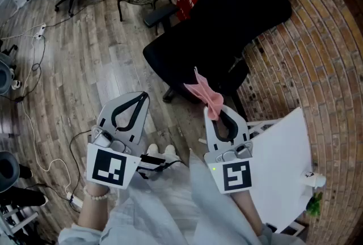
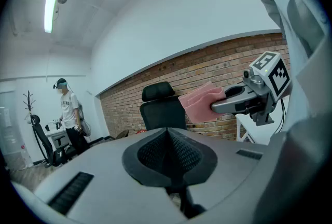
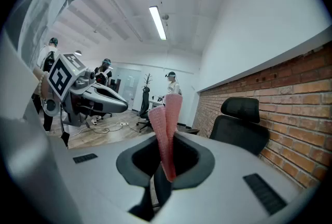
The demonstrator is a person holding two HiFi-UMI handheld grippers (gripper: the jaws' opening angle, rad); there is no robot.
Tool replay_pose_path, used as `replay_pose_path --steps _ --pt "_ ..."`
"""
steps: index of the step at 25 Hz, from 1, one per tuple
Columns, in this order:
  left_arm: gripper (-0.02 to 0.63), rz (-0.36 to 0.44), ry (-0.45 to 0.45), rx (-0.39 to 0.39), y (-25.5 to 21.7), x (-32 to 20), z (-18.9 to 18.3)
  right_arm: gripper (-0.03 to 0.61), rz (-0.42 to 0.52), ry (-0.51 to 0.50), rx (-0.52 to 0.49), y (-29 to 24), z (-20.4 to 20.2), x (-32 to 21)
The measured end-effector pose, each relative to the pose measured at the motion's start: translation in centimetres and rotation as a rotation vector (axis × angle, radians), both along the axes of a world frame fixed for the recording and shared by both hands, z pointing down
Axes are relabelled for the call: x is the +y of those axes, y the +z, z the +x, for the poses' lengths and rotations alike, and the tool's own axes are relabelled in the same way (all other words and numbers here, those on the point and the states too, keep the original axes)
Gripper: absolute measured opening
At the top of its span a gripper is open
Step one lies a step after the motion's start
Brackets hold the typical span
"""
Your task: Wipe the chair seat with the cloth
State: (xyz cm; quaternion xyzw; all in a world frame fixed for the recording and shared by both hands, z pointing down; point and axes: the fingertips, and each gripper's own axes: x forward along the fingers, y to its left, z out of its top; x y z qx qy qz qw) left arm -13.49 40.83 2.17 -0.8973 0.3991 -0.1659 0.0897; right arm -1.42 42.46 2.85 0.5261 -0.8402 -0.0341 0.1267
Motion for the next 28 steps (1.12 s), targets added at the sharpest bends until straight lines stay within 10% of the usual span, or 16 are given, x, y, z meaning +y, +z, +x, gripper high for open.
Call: replay_pose_path --steps 28 --pt "0.018 0.024 0.071 0.006 -0.9 -0.4 -2.1 0.055 0.023 0.070 -0.008 -1.0 -2.5 0.3"
